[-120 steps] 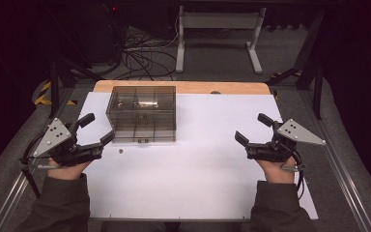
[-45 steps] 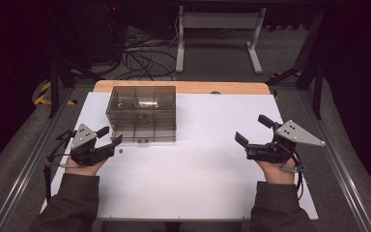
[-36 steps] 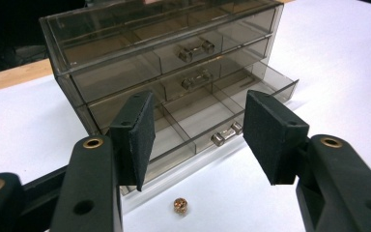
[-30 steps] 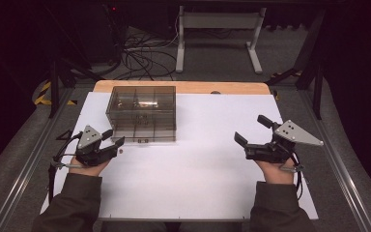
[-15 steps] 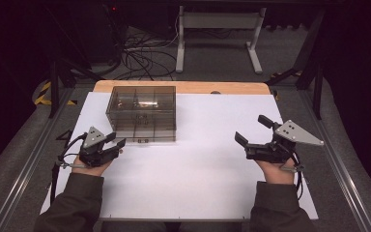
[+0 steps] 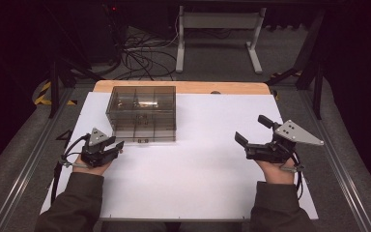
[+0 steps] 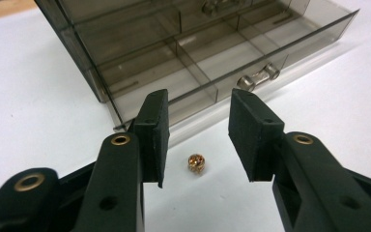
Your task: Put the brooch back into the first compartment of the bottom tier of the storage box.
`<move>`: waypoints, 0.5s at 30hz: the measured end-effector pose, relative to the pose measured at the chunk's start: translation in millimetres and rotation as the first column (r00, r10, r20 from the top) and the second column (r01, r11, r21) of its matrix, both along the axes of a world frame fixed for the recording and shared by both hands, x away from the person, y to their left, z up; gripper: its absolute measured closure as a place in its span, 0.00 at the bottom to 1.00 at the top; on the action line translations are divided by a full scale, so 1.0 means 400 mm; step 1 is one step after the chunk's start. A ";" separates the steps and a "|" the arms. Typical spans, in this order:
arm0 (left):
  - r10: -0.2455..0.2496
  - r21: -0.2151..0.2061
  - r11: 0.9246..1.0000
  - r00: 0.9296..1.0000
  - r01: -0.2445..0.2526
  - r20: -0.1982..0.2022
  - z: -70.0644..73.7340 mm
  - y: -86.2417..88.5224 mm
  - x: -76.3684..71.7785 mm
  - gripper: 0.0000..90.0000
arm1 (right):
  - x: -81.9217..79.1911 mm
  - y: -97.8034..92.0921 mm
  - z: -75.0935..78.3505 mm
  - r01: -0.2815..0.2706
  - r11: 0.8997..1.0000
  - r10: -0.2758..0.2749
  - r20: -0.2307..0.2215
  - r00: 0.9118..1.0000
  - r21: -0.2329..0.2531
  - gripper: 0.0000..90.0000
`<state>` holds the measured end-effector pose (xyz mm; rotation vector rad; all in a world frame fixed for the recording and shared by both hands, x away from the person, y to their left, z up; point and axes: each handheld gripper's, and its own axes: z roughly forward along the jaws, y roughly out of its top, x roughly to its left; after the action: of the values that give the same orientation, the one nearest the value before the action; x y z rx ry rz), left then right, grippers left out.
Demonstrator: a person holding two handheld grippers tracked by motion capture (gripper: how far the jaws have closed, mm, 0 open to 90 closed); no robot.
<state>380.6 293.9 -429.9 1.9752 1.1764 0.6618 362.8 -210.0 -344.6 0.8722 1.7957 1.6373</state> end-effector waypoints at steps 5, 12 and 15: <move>0.005 0.010 1.000 0.999 -0.004 -0.032 -0.010 0.002 0.006 0.69 | 0.001 0.001 0.000 -0.001 1.000 0.001 -0.001 1.000 -0.001 0.01; 0.002 0.020 1.000 0.999 -0.001 -0.050 -0.019 0.001 0.012 0.73 | 0.000 -0.001 0.000 0.001 1.000 -0.001 -0.003 1.000 0.000 0.01; 0.004 0.032 0.999 0.998 -0.003 -0.058 -0.025 -0.001 0.015 0.73 | 0.000 0.000 0.000 0.001 1.000 -0.001 -0.003 1.000 0.000 0.01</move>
<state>386.6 293.6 -439.9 2.0312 1.2109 0.6327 362.8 -210.2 -344.6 0.8753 1.7973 1.6361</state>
